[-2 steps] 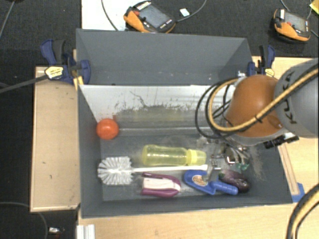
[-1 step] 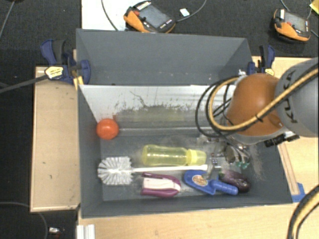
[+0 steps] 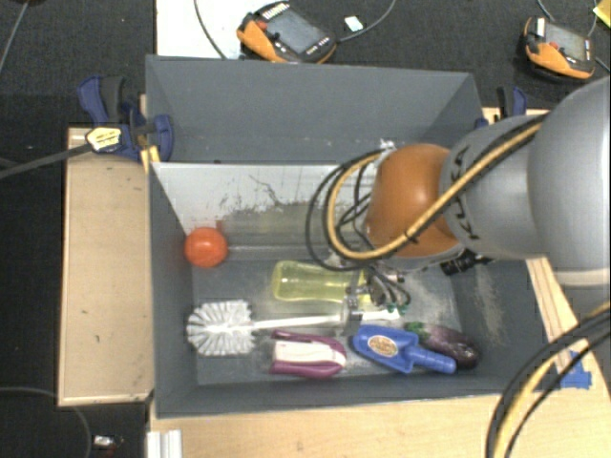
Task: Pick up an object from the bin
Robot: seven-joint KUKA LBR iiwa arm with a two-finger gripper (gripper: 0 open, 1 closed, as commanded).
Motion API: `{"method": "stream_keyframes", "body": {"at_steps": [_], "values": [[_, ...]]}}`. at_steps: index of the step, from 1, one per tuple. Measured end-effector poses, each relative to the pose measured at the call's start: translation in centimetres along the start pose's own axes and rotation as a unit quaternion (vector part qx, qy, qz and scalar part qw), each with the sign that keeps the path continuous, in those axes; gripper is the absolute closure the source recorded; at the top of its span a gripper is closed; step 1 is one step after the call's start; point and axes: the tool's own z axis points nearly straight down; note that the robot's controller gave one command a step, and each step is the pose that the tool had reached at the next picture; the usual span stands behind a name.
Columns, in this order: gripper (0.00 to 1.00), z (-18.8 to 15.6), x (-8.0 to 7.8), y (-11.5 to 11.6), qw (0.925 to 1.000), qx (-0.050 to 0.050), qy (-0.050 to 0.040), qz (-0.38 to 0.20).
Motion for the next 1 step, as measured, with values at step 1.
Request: {"method": "stream_keyframes", "body": {"at_steps": [1], "values": [[0.00, -5.51, -0.51, 0.18, 0.9999, 0.001, -0.0030, -0.011]]}}
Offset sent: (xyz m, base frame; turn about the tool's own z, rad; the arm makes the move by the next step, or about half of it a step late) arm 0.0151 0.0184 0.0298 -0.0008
